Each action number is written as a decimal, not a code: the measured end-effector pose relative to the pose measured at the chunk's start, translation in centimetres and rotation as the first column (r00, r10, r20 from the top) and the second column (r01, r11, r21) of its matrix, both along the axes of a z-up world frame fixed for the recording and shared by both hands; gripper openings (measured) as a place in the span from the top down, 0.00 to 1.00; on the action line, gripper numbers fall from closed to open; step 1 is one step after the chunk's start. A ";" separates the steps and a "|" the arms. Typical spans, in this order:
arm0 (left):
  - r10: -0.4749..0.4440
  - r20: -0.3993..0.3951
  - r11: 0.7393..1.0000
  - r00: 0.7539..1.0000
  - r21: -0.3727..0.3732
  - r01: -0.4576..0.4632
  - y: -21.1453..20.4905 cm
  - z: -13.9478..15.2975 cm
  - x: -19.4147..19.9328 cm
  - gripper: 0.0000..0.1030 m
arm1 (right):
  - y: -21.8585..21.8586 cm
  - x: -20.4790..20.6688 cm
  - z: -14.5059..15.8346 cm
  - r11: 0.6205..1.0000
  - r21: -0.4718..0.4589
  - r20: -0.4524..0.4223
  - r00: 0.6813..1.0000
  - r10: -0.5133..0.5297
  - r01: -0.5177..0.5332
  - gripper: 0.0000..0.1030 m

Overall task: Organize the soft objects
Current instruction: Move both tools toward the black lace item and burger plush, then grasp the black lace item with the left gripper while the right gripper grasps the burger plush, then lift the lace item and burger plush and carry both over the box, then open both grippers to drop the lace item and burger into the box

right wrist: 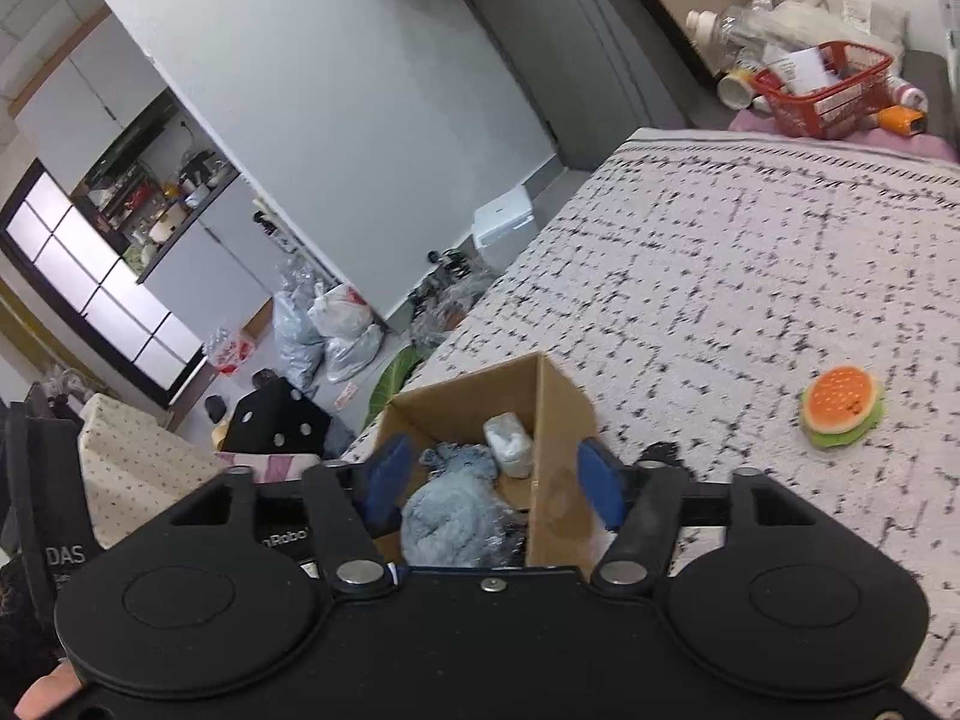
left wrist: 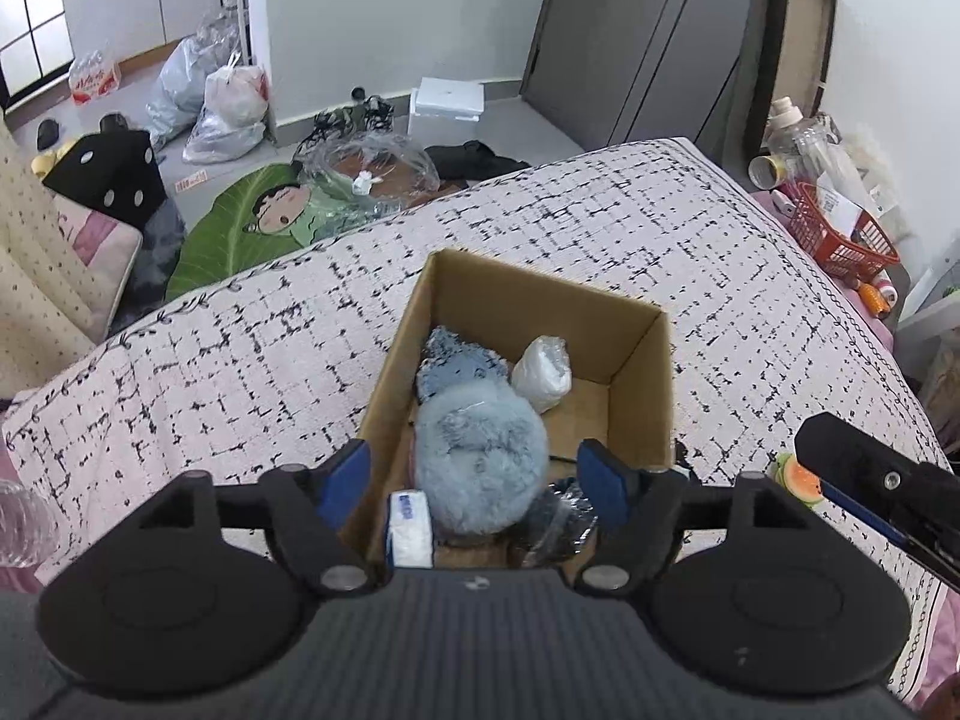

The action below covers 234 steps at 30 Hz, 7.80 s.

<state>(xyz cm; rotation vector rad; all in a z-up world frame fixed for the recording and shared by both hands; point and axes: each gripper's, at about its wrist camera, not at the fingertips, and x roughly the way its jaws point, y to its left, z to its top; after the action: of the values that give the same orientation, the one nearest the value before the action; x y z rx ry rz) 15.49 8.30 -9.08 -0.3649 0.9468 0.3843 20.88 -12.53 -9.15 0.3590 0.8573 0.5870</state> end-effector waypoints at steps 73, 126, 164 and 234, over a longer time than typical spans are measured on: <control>-0.302 -0.186 0.945 0.935 0.071 0.320 -15.5 -6.9 11.5 0.52 | -15.7 8.3 -7.4 0.922 0.053 -0.350 0.872 -0.343 0.384 0.29; -0.274 -0.031 0.960 0.961 0.044 0.275 -13.8 -4.2 11.1 0.92 | -13.6 10.1 -11.4 0.915 -0.034 -0.360 0.849 -0.387 0.403 0.84; -0.173 0.120 0.984 0.978 0.056 0.167 -8.8 2.9 2.9 0.92 | -9.7 3.3 -2.0 0.973 0.132 -0.029 0.982 -0.188 0.190 0.84; -0.076 0.116 0.991 0.990 -0.099 0.087 4.4 0.0 3.8 0.31 | 2.7 2.9 -2.4 0.998 -0.053 -0.052 0.998 -0.032 0.029 0.55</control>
<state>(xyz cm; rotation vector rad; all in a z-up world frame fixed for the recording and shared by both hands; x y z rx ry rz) 19.33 12.70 -9.13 -0.4371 0.8712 0.2377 23.75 -9.83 -11.57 0.3409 0.9142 0.5277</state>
